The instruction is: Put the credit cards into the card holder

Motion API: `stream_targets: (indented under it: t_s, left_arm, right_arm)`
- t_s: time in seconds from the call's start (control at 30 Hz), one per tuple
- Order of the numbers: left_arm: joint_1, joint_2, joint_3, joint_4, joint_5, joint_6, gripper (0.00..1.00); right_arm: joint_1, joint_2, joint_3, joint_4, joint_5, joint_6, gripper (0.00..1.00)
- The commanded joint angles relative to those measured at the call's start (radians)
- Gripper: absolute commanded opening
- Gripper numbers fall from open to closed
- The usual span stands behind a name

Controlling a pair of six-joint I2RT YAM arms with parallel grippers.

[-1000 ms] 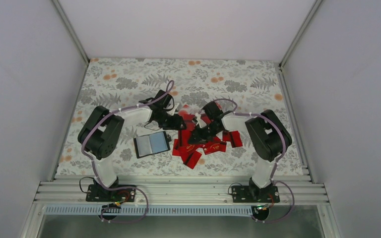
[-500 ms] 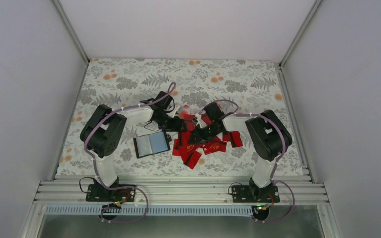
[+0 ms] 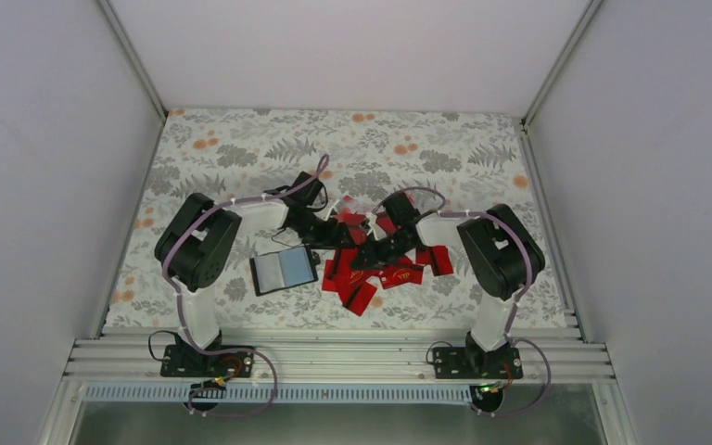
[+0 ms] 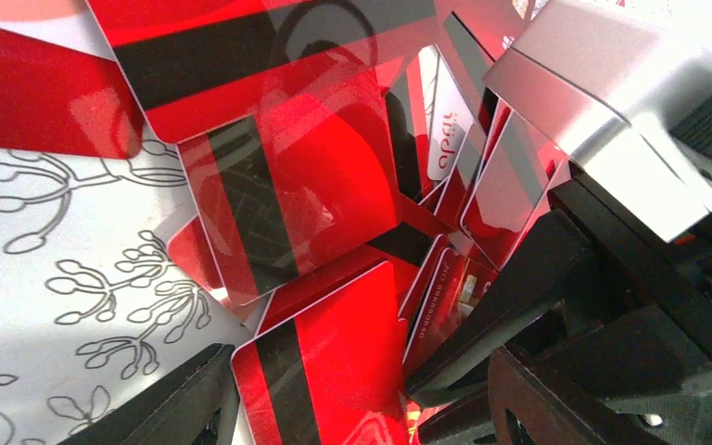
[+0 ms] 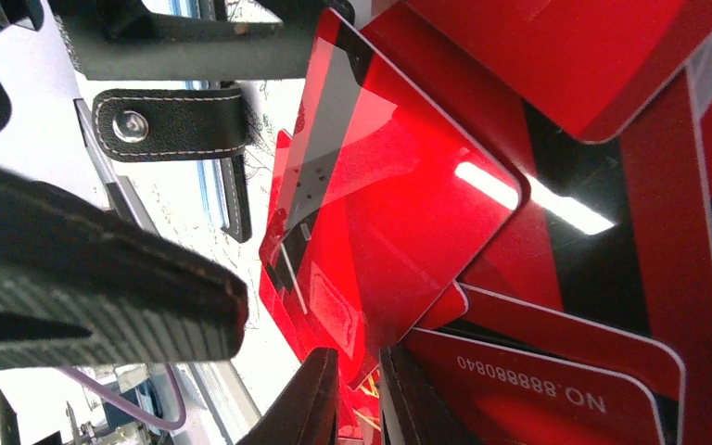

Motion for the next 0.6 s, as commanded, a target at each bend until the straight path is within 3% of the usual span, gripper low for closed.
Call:
stream_targets:
  t_s: [0.0,0.57]
  left_arm:
    - [-0.004,0.013,-0.042,0.006,0.036,-0.035,0.67]
    - [-0.003,-0.087,-0.114,0.076,0.094,-0.102,0.6]
  right_arm:
    - [0.001,0.1,-0.054,-0.07,0.267,-0.007,0.14]
    - [0.001,0.14,-0.036,-0.061,0.27,-0.012,0.13]
